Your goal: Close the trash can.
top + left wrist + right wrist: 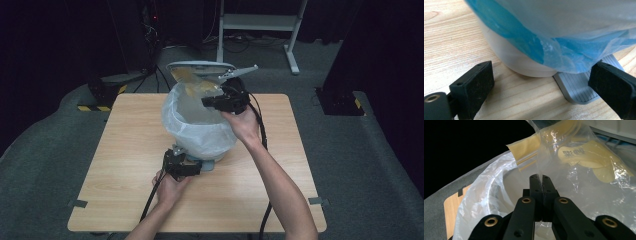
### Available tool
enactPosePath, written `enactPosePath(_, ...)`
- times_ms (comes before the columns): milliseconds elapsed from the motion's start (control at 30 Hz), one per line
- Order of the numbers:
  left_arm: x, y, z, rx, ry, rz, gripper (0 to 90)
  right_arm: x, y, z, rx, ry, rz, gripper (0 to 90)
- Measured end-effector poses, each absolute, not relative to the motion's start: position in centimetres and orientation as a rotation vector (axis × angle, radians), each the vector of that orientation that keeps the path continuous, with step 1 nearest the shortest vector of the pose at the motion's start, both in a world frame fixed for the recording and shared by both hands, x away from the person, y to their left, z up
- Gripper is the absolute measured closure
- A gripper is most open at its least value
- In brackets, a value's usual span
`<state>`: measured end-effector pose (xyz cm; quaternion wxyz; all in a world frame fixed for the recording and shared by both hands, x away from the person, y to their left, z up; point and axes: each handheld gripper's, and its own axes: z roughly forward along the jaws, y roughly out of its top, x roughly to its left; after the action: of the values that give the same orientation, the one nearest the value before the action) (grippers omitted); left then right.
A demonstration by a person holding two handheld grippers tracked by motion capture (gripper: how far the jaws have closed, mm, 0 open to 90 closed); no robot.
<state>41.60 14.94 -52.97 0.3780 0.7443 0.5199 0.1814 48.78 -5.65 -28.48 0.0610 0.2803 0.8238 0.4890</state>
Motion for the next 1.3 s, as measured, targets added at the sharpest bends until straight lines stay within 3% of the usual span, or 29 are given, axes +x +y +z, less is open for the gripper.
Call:
enactPosePath(833,41.6,15.0,-52.9,1.919,1.325,0.465,6.3,49.2,-3.7,-27.4,0.817,2.533,1.607,90.0)
enactPosePath(1300,41.6,15.0,-52.9,1.918,1.327,0.465,6.3,50.8,-3.1,-27.6,0.876,2.566,1.504,90.0)
